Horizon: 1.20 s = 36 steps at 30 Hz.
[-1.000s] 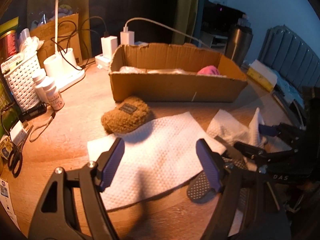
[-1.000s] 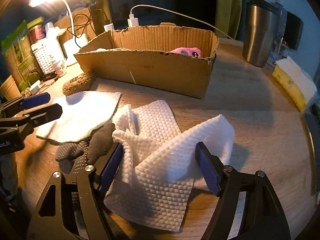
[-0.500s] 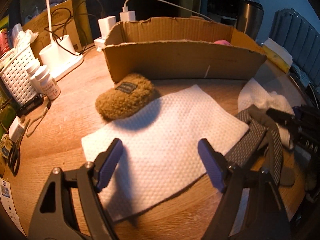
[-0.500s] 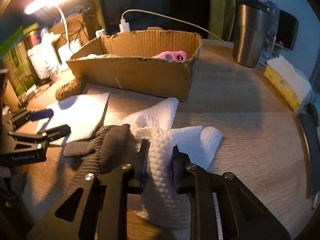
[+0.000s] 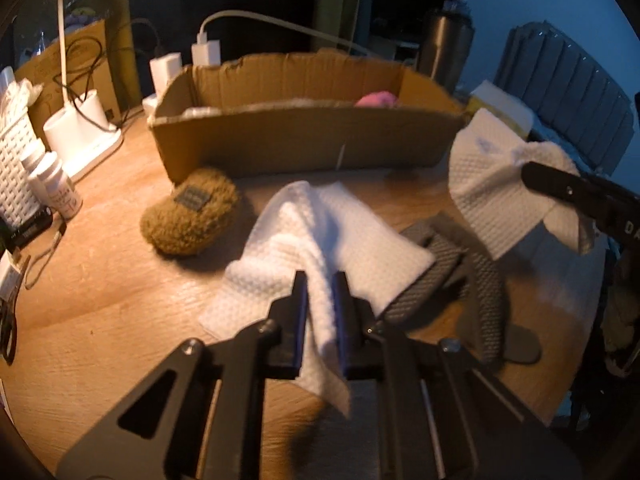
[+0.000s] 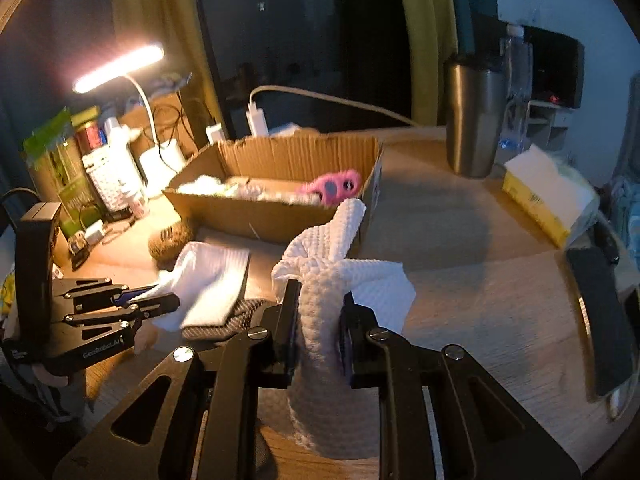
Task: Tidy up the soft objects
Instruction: 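Grasp a second white towel with the left gripper while the right gripper holds its towel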
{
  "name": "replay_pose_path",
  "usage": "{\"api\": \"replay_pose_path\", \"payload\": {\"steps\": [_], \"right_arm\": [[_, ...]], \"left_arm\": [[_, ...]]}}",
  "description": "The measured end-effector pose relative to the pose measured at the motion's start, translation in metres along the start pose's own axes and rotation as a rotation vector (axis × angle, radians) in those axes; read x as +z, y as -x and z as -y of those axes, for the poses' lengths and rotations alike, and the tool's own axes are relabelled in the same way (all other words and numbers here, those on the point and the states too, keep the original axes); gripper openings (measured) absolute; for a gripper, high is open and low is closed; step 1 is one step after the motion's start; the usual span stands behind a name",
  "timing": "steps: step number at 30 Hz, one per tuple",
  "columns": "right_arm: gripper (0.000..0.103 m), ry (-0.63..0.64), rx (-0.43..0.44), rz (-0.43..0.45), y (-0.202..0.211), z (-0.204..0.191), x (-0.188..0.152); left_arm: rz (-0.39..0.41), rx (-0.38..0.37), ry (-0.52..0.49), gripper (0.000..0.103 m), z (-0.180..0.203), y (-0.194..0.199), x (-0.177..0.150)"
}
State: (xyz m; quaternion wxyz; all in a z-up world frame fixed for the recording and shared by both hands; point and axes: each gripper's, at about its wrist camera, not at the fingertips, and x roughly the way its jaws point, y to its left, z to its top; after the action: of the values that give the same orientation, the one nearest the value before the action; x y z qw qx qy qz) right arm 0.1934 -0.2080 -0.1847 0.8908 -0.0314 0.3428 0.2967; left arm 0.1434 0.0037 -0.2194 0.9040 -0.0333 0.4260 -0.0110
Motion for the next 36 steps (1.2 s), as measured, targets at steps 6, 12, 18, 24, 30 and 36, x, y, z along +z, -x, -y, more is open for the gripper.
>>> {"api": "replay_pose_path", "payload": {"steps": [6,12,18,24,30,36], "right_arm": [[0.019,0.009,-0.01,0.04,0.016,-0.003,0.009],[0.019,0.022,-0.017,0.079,0.029,-0.007,0.017],[0.019,0.034,-0.019,0.114,0.039,-0.01,0.025],[0.019,0.034,-0.013,0.107,0.038,-0.011,0.022],[0.019,0.017,-0.011,0.09,0.031,-0.005,0.018],[0.019,0.004,-0.007,0.088,0.029,0.001,0.015]], "left_arm": [[0.082,-0.027,-0.001,0.012,0.005,0.031,0.015],[0.164,-0.051,-0.005,0.012,0.012,0.064,0.03],[0.224,-0.047,-0.048,0.012,0.023,0.082,0.04],[0.054,-0.005,-0.027,0.035,0.009,0.039,0.028],[-0.006,0.031,0.008,0.073,-0.002,0.015,0.012],[-0.095,0.038,-0.027,0.073,0.007,-0.013,0.004]]}}
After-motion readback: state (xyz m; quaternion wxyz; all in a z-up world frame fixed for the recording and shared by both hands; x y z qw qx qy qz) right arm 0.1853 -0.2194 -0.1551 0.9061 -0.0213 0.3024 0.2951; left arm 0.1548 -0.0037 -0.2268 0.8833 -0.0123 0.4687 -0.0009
